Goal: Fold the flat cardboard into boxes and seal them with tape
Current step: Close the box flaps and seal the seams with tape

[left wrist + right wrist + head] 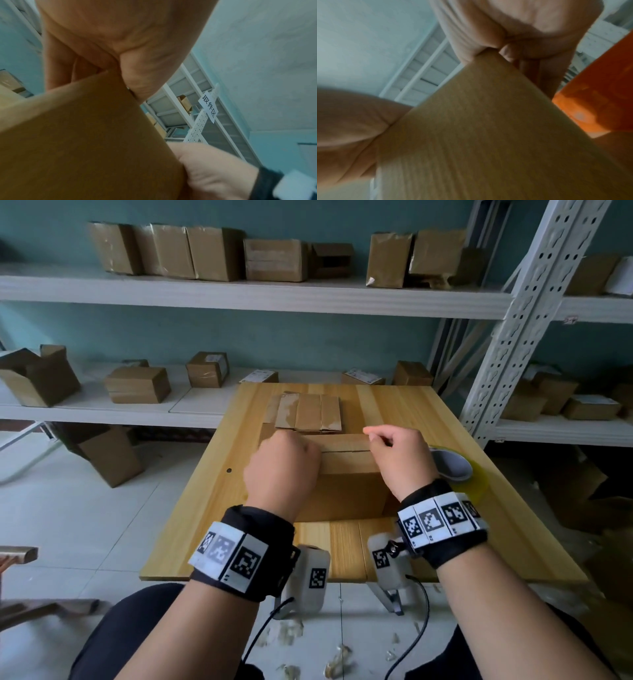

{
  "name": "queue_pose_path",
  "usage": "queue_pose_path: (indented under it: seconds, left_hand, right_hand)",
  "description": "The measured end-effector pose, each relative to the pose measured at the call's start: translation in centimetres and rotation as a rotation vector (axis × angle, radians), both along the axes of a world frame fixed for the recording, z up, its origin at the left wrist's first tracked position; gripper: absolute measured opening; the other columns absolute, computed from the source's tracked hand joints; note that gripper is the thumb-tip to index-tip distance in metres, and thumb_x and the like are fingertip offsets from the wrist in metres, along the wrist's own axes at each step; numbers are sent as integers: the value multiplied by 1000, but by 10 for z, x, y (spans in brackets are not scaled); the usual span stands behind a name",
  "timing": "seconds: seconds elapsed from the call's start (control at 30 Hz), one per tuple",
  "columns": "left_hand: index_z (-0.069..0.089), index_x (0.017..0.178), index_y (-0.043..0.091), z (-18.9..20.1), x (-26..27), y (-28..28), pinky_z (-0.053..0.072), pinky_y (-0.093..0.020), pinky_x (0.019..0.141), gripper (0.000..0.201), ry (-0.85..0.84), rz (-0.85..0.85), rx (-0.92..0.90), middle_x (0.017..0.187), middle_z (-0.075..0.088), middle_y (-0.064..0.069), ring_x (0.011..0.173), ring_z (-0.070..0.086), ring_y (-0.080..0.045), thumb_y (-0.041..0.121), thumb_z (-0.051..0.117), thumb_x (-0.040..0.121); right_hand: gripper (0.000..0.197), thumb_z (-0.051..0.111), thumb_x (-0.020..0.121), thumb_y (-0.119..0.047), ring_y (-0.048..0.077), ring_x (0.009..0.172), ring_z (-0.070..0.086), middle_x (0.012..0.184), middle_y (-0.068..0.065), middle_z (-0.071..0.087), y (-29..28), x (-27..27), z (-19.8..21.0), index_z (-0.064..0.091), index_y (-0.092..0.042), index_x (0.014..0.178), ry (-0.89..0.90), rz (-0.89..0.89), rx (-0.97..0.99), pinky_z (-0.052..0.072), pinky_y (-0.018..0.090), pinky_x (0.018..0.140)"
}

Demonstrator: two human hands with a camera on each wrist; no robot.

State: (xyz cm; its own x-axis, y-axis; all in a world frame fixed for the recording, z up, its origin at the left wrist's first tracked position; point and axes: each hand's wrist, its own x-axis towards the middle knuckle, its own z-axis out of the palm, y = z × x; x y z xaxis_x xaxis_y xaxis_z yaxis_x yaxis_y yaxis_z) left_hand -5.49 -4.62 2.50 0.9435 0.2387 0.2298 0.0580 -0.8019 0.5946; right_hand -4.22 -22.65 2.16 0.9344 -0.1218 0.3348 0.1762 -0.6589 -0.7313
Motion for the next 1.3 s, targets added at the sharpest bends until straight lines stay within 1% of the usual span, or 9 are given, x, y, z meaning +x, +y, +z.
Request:
queue_pose_path:
  seconds: [0.13, 0.37, 0.63, 0.7, 0.87, 0.97, 1.1, 1.2, 1.3]
  left_hand:
    - [55, 112, 14, 4, -1, -11, 55, -39, 72, 37, 35, 7, 141, 89, 61, -2, 83, 62, -31, 49, 46, 106]
    - [51, 147, 5, -2, 3, -27, 61, -35, 66, 117, 70, 86, 241, 88, 68, 0, 80, 69, -23, 100, 36, 79]
    - [67, 106, 17, -3, 16, -3, 60, -35, 66, 75, 59, -30, 77, 84, 67, 0, 81, 70, -25, 87, 50, 87]
    - [70, 103, 18, -5, 18, 6, 54, -31, 64, 64, 40, -97, 0, 86, 70, -2, 85, 71, -27, 79, 54, 92]
    - [58, 151, 19, 2, 11, 24, 46, -25, 93, 54, 14, -205, -157, 138, 68, 0, 120, 63, -17, 51, 55, 107]
    - [63, 146, 21, 3, 9, 36, 57, -25, 85, 40, 34, -260, -380, 120, 70, 11, 98, 65, -5, 37, 53, 111]
    - [64, 144, 27, 4, 1, 44, 64, -28, 68, 36, 81, -273, -576, 122, 71, 7, 97, 74, -17, 36, 52, 112]
    - [63, 145, 29, 0, -1, 51, 61, -20, 66, 38, 80, -340, -526, 123, 70, 9, 95, 74, -11, 40, 50, 111]
    - [61, 146, 33, -7, -2, 54, 59, -15, 71, 43, 46, -404, -489, 124, 68, 13, 99, 69, 4, 48, 47, 108]
  right_hand:
    - [30, 56, 106, -24, 20, 109, 71, 125, 1, 75, 5, -3, 6, 73, -20, 130, -4, -1, -169, 55, 29, 85]
    - [33, 45, 110, -39, 24, 100, 69, 113, 2, 75, 16, -17, 26, 65, -24, 130, 121, -48, -478, 47, 31, 72]
    - [55, 35, 101, -65, 28, 87, 62, 98, 4, 68, 28, -29, 27, 60, -21, 122, 199, -75, -654, 47, 36, 69]
    - [64, 37, 100, -72, 29, 100, 66, 111, 5, 71, 23, -29, 26, 61, -24, 134, 212, -51, -590, 49, 36, 73]
    - [43, 50, 107, -49, 20, 127, 63, 140, -6, 68, 0, -23, 22, 65, -27, 140, 134, 79, -304, 52, 34, 101]
    - [38, 47, 111, -36, 16, 134, 58, 149, -10, 61, -11, -17, 16, 63, -27, 144, 156, 158, -158, 43, 26, 101]
    - [39, 44, 112, -27, 29, 127, 61, 134, 5, 71, -25, -14, 11, 59, -30, 147, 211, 204, 21, 48, 39, 106]
    - [37, 47, 111, -29, 7, 135, 53, 144, -13, 62, -33, -13, 6, 61, -34, 145, 200, 254, 103, 39, 26, 111]
    - [35, 54, 109, -32, -13, 117, 53, 138, -19, 61, -35, -13, 1, 64, -33, 142, 175, 252, 208, 37, 15, 104]
